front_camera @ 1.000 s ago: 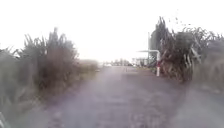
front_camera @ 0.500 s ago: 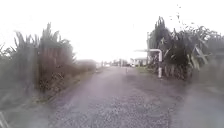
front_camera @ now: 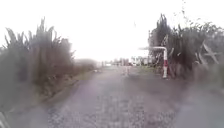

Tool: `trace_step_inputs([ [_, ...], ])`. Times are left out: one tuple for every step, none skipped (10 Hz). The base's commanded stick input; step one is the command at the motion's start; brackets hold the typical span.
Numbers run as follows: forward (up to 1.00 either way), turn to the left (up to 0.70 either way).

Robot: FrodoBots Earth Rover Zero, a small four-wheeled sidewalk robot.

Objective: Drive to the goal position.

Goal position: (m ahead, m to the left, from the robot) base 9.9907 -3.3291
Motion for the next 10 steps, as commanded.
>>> trace_step_inputs([
  [0.70, 0.00],
  [0.70, 0.00],
  [0.70, 0.00],
  [0.70, 0.00],
  [0.70, 0.00],
  [0.70, 0.00],
  [0.70, 0.00],
  [0.70, 0.00],
  [0.70, 0.00],
  [0.70, 0.00],
])
